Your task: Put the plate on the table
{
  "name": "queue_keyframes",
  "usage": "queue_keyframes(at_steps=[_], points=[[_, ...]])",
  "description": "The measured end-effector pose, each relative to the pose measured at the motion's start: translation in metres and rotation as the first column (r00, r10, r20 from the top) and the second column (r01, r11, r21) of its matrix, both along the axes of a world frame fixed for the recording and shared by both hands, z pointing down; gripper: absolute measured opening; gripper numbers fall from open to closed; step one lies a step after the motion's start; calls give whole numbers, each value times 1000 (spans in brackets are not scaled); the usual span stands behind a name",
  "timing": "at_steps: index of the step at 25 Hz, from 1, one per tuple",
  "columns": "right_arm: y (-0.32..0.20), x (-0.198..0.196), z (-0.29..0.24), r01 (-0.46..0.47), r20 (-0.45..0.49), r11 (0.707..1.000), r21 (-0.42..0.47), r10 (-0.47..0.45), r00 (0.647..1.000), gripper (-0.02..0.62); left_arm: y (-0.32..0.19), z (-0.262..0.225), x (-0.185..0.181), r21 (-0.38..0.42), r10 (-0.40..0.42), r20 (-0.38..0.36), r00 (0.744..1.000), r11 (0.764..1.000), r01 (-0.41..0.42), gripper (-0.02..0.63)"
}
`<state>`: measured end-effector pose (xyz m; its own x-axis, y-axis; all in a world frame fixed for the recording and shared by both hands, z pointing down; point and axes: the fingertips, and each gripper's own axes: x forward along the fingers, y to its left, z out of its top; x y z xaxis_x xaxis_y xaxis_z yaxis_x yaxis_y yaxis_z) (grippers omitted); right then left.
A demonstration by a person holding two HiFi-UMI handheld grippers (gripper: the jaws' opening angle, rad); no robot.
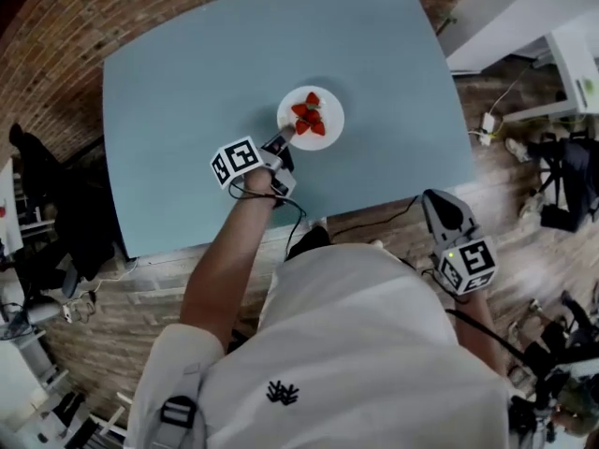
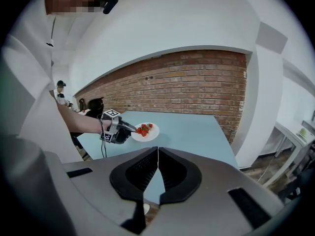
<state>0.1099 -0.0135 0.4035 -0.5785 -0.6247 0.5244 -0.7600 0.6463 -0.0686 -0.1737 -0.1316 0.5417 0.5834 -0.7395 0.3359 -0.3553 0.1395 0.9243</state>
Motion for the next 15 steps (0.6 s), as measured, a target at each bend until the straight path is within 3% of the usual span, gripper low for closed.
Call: queue_keyframes(at_steps=[4,15], points=[[4,14,5,-80,-14,997,-17,80,997,9,-23,25,0,-18,29,-6,1000,999,-29,9],[-10,31,8,-177,-21,983,-54,176,984,9,-71,73,1,-81,73,15,997,994,-72,9]])
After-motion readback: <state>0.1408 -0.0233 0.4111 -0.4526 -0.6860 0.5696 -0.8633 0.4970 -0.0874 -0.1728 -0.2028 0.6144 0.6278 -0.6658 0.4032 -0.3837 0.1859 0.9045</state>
